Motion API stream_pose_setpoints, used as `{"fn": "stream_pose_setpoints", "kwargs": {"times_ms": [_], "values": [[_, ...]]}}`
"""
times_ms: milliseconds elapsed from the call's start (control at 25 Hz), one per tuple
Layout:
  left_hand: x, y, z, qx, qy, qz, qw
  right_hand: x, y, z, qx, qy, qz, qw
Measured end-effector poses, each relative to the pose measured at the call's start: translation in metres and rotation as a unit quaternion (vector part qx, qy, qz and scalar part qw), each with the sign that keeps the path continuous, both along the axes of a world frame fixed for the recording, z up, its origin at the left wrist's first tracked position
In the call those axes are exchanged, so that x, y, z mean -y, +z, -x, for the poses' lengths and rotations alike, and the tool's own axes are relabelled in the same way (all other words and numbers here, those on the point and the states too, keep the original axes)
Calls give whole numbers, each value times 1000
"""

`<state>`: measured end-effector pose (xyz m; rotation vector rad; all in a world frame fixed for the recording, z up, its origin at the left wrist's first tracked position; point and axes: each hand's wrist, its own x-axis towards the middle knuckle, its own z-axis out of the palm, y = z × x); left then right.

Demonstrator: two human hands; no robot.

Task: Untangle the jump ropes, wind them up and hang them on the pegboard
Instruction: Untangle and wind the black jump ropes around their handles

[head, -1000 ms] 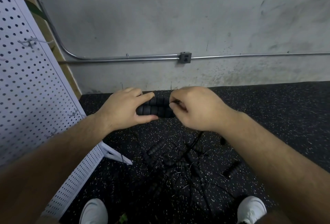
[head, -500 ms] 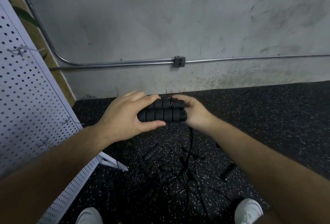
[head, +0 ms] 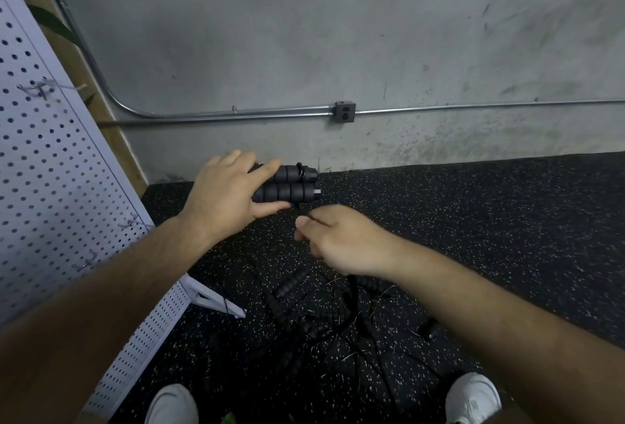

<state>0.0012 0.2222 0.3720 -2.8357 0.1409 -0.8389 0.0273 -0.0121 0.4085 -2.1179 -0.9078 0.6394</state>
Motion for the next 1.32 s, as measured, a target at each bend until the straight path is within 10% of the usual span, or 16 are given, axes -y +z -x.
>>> {"fn": "stream_pose_setpoints", "kwargs": {"times_ms": [320, 560, 920, 1320], "values": [[9, -21, 11, -62, -64, -49, 995, 29, 29, -26, 422, -25, 39, 905], [40, -19, 29, -75, -156, 9, 985, 39, 0, -79, 352, -33, 19, 935], [57, 2, 39, -111, -132, 141, 975, 25, -44, -70, -54, -58, -159, 984], [12, -18, 4, -103, 14, 170, 980, 0, -40, -1, 140, 26, 47, 989]]}}
